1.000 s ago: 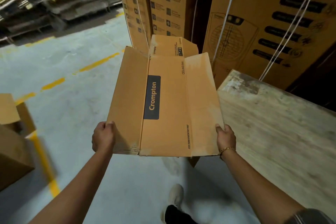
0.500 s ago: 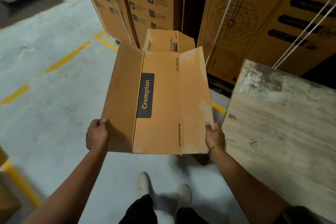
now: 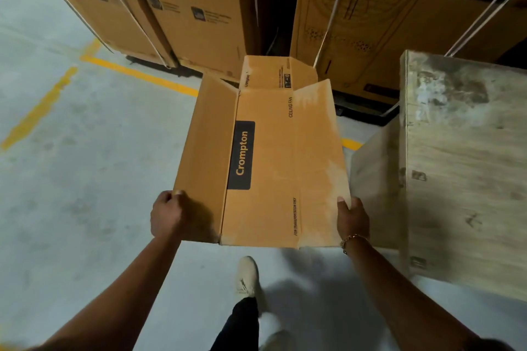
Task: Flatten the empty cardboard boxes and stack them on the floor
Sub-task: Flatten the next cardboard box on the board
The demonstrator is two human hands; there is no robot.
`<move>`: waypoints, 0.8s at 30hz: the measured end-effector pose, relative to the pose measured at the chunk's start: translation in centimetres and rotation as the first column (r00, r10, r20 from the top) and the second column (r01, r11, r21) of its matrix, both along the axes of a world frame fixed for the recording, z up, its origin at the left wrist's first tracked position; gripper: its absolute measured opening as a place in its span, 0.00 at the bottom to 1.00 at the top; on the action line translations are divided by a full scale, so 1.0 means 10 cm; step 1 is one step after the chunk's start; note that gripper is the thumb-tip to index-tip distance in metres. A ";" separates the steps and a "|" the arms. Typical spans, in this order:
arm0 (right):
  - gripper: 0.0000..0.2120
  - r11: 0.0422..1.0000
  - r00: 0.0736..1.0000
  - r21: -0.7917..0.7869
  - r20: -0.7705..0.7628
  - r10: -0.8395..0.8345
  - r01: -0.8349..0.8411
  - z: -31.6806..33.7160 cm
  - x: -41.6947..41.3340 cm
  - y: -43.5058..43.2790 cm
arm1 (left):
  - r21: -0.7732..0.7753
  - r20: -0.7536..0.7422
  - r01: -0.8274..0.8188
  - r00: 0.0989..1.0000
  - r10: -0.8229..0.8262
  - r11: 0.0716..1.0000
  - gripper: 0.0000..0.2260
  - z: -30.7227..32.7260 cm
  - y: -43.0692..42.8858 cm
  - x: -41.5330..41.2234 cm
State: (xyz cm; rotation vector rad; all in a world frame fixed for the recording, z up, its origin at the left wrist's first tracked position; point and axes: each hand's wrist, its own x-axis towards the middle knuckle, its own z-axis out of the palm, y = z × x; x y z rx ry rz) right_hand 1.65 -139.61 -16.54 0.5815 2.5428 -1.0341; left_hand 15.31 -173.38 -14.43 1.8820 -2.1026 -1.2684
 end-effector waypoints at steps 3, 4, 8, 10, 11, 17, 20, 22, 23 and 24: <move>0.19 1.000 1.000 -0.017 0.001 -0.026 0.026 -0.33 0.01 -0.06 | 0.025 -0.018 0.024 1.000 -0.024 0.999 0.14 -0.37 -0.12 -0.06; 0.19 0.999 0.999 -0.019 0.004 -0.039 0.039 -0.48 0.01 -0.09 | 0.031 -0.025 0.035 0.999 -0.034 0.999 0.14 -0.54 -0.16 -0.09; 0.18 0.995 0.996 -0.047 0.036 -0.082 0.084 -1.30 0.05 -0.18 | 0.050 -0.059 0.071 0.996 -0.068 0.996 0.14 -1.36 -0.32 -0.15; 0.25 0.991 0.992 -0.070 0.063 -0.111 0.116 -1.84 0.06 -0.22 | 0.065 -0.074 0.075 0.995 -0.070 0.995 0.13 -1.87 -0.40 -0.16; 0.27 0.988 0.989 -0.082 0.073 -0.129 0.135 -2.11 0.08 -0.24 | 0.072 -0.080 0.074 0.994 -0.068 0.995 0.12 -2.15 -0.42 -0.15; 0.18 0.982 0.977 -0.068 0.133 -0.167 0.177 -3.79 0.10 -0.25 | 0.149 -0.091 0.086 0.993 -0.073 0.985 0.10 -3.92 -0.49 -0.16; 0.11 0.989 0.973 -0.056 0.194 -0.125 0.138 -4.52 0.01 -0.20 | 0.169 -0.069 0.118 0.992 -0.107 0.979 0.11 -4.66 -0.58 -0.22; 0.11 0.994 0.971 -0.042 0.220 -0.091 0.103 -4.82 -0.09 -0.21 | 0.190 -0.050 0.125 0.992 -0.118 0.974 0.11 -5.06 -0.65 -0.30; 0.12 0.995 0.970 -0.030 0.227 -0.083 0.092 -4.96 -0.13 -0.22 | 0.204 -0.040 0.131 0.991 -0.125 0.970 0.10 -5.23 -0.69 -0.34; 0.13 0.996 0.971 -0.027 0.227 -0.079 0.087 -5.09 -0.17 -0.24 | 0.219 -0.030 0.132 0.991 -0.129 0.967 0.10 -5.39 -0.71 -0.36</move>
